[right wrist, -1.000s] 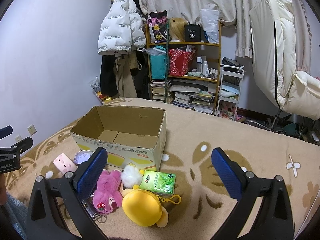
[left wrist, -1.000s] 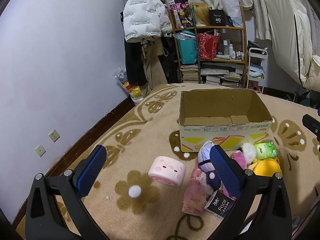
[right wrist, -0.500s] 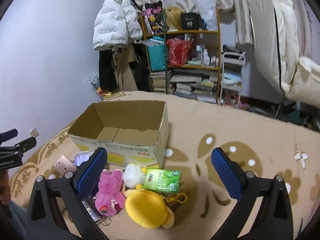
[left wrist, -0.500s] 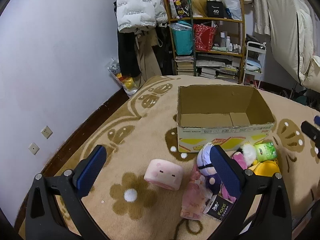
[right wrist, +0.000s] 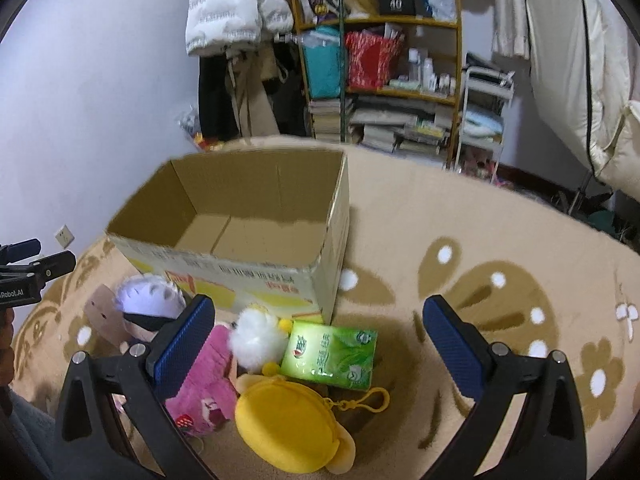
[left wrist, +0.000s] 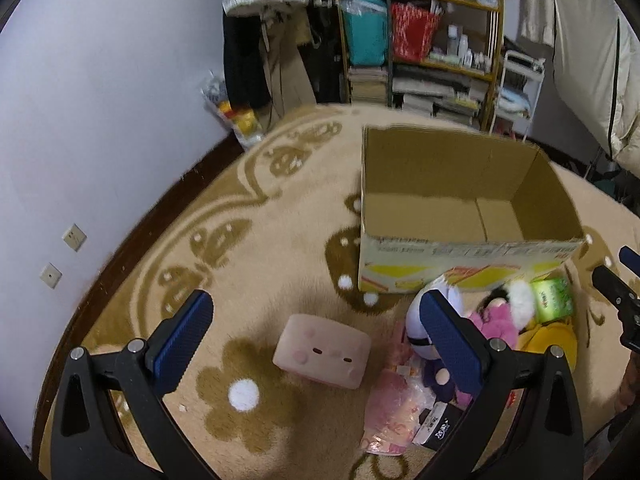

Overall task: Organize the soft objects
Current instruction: 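Grasp the pink marshmallow plush with the left tool while the right tool grasps the green tissue pack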

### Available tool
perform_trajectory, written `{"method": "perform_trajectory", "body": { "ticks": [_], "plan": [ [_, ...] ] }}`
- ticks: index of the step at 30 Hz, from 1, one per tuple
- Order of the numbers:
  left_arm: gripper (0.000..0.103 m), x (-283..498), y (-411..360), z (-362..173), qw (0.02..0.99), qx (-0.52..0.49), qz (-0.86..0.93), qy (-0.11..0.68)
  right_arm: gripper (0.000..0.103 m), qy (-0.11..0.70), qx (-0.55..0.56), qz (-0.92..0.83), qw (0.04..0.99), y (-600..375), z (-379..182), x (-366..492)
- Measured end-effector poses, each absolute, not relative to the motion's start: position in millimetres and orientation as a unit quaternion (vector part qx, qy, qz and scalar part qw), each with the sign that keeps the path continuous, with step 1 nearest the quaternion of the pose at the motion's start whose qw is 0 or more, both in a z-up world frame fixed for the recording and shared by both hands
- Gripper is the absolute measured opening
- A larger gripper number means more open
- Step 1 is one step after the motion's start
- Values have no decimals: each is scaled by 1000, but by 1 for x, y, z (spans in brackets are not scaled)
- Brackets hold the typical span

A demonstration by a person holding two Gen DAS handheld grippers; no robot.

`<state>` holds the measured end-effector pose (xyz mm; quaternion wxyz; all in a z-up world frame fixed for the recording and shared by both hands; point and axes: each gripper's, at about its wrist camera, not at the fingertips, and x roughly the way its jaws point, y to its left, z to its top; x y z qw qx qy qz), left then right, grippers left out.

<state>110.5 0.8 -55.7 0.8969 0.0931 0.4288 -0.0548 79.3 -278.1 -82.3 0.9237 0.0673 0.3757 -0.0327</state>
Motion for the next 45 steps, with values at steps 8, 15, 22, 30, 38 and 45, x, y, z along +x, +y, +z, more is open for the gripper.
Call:
{"method": "perform_trajectory", "body": {
  "ticks": [8,15,22,30,38,45],
  "plan": [
    [102,131,-2,-97,862,103,-38,495,103,433,77,-24,898,-283,-124,104],
    [102,141,-4,-131,830,117,-24,544,103,476,109,-26,872,-297,-157,113],
    [102,146,-8,-155,803,132,-23,580,103,495,109,-36,861,-307,-172,121],
    [102,149,-5,-169,791,126,-26,599,103,504,100,-22,858,-307,-183,129],
    [86,152,-2,-172,789,121,-26,602,87,517,107,-9,849,-307,-189,125],
    [74,151,-3,-171,791,119,-28,599,80,522,91,-25,848,-314,-189,124]
  ]
}}
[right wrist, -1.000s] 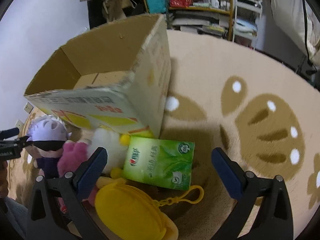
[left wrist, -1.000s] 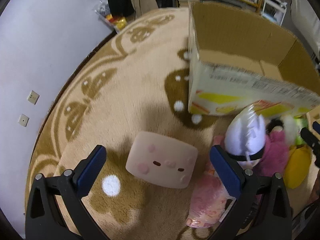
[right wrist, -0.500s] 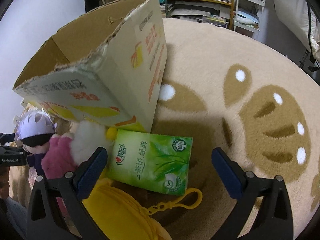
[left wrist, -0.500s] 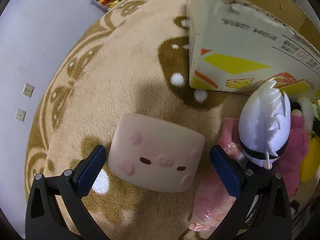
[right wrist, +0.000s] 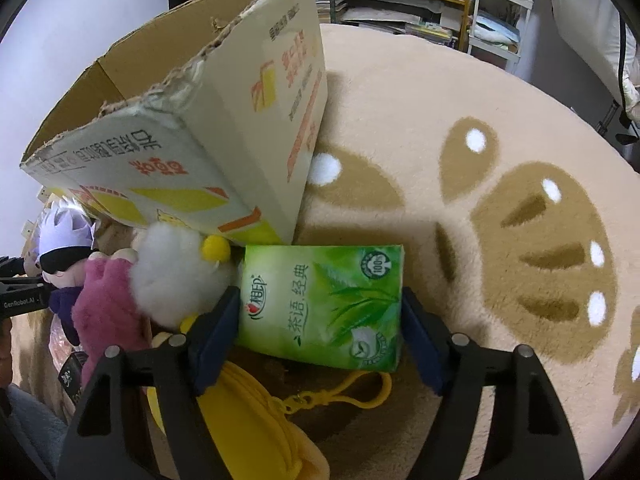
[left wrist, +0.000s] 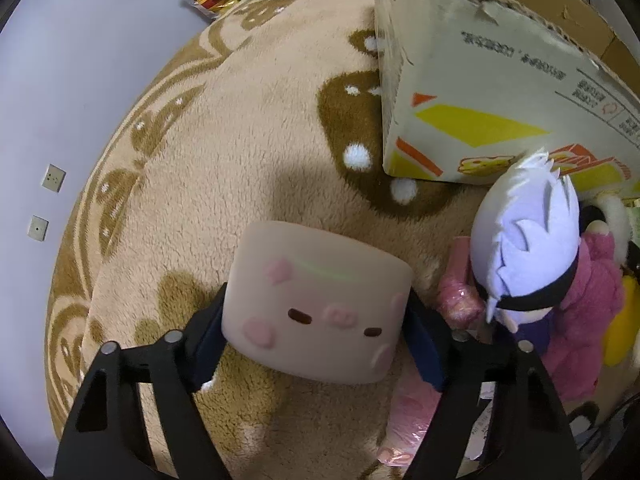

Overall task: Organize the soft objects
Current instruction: 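Grasp the pink marshmallow plush with the left tool while the right tool grasps the green tissue pack, then carry the pink plush and green tissue pack into the box, release both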

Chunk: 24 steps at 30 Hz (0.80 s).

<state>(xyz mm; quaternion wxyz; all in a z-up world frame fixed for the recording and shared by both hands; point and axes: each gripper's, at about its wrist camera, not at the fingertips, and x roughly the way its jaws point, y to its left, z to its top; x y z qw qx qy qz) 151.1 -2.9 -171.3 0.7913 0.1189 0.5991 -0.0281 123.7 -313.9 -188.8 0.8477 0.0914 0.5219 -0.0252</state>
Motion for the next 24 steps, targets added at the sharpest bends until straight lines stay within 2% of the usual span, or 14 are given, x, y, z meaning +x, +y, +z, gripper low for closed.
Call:
{"method": "perform_trajectory", "body": {
  "ticks": [5,11,18,24],
  "plan": [
    [61,150,-1,-169,793,110,-29,598,80,521,91,-26,849,-315,-186,124],
    [53,146,-1,-164,797,119,-29,592,80,513,86,-28,853,-303,-177,117],
    [53,134,2,-142,817,114,-18,565,79,472,87,-12,877,-294,-149,102],
    [53,116,1,-110,849,97,-28,519,79,407,85,1,909,-283,-107,79]
  ]
}}
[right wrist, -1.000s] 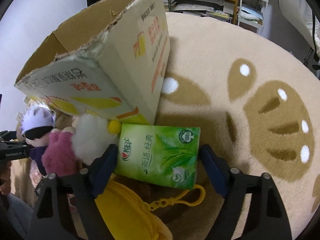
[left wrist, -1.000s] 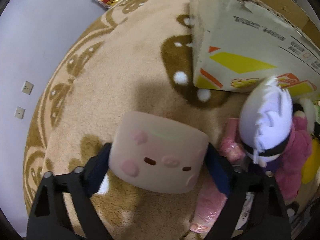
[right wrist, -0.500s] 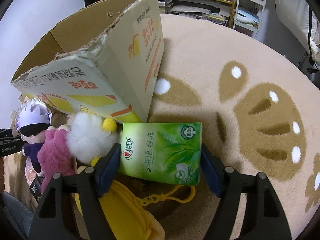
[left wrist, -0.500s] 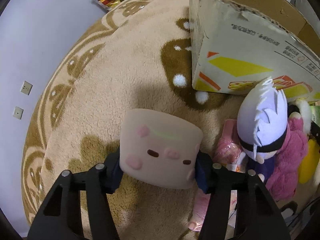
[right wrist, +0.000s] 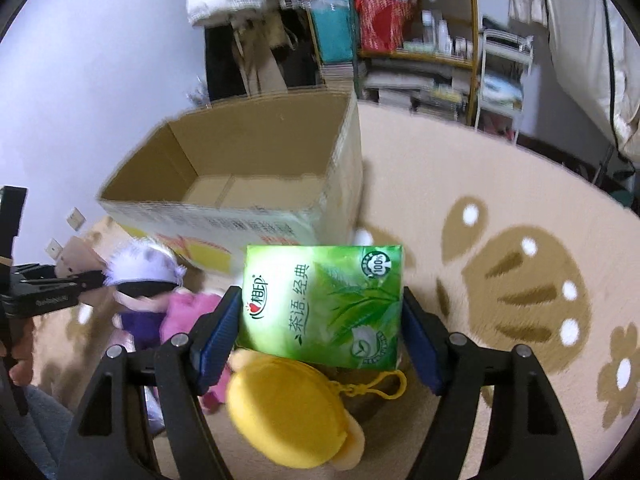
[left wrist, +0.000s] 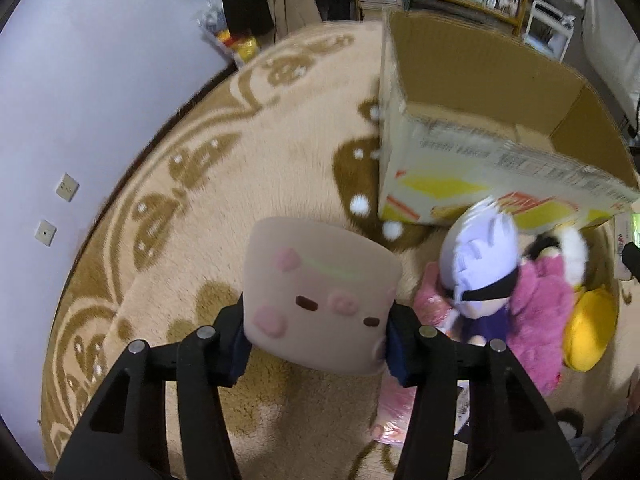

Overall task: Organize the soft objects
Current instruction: 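Carry the pink plush and green tissue pack into the box, release both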

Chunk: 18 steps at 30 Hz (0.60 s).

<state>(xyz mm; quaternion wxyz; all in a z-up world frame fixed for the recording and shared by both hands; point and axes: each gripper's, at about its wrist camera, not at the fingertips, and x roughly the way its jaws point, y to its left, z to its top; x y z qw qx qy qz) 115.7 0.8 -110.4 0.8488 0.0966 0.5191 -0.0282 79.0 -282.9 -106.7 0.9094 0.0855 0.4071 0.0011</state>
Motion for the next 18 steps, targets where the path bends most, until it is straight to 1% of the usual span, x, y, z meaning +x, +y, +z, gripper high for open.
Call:
{"method": "perform_trajectory", "body": {
  "ticks": [9,18],
  "plan": [
    [53,81,-15,-58,902,115,-48,413,79,330,78,1,941,-273,-54,51],
    [53,66,-27,-25,932,124,-62,335,79,290,64,7,955,-271,-24,51]
  ]
}}
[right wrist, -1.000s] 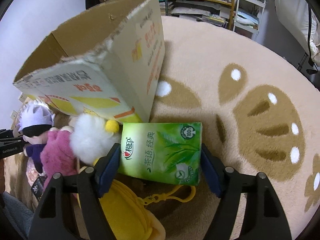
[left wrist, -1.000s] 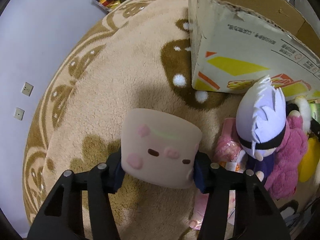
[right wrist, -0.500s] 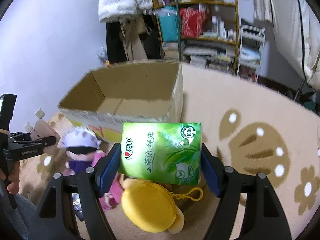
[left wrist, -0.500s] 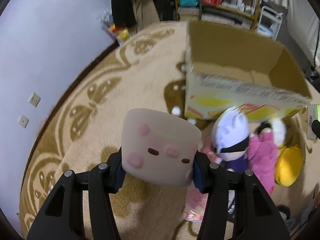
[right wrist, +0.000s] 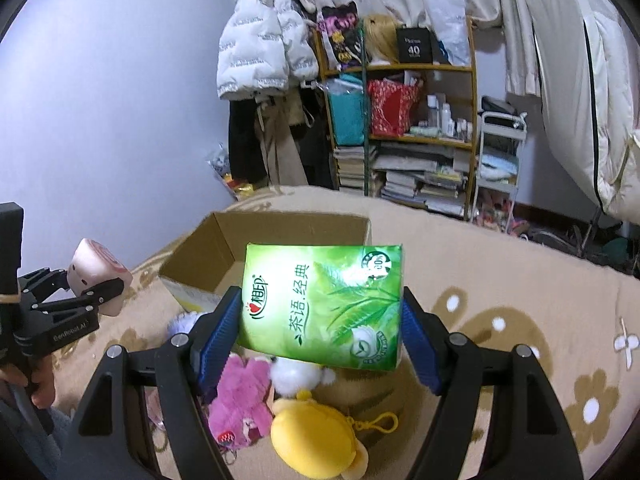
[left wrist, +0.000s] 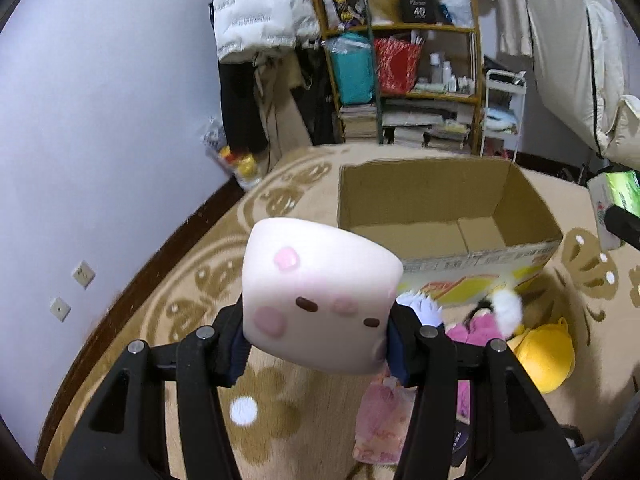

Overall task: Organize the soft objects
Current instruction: 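Carry the pink plush and green tissue pack into the box, release both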

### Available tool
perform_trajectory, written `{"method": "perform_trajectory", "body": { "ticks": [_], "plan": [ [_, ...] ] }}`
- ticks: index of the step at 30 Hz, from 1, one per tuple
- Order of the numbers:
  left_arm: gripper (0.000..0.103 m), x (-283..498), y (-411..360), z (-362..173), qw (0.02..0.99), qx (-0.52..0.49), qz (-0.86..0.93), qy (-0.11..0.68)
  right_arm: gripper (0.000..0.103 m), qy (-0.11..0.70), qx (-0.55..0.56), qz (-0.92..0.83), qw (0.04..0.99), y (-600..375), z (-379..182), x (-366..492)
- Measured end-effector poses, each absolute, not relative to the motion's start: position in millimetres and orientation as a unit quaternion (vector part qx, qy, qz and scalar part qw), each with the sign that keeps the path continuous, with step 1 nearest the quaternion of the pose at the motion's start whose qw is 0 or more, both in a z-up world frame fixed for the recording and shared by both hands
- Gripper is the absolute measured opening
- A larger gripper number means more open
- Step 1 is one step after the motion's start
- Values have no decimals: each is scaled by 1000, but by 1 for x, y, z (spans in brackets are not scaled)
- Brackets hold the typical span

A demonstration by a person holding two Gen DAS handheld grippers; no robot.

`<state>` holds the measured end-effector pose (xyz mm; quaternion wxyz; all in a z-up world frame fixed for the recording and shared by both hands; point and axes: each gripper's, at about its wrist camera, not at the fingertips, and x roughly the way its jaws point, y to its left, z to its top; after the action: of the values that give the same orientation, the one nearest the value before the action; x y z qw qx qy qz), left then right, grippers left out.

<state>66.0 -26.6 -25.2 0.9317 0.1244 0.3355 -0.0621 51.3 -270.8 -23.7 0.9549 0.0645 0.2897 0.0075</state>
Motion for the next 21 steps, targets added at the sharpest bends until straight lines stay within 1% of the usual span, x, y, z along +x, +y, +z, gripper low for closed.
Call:
{"method": "perform_trajectory", "body": {
  "ticks": [13,21],
  "plan": [
    [54,81,-43,-12,951,121,-65,277,79,268,23,-14,963,-260,-20,83],
    [54,102,-50,-13,956,117,-69,260,79,266,15,-15,964,-256,-28,117]
  ]
}}
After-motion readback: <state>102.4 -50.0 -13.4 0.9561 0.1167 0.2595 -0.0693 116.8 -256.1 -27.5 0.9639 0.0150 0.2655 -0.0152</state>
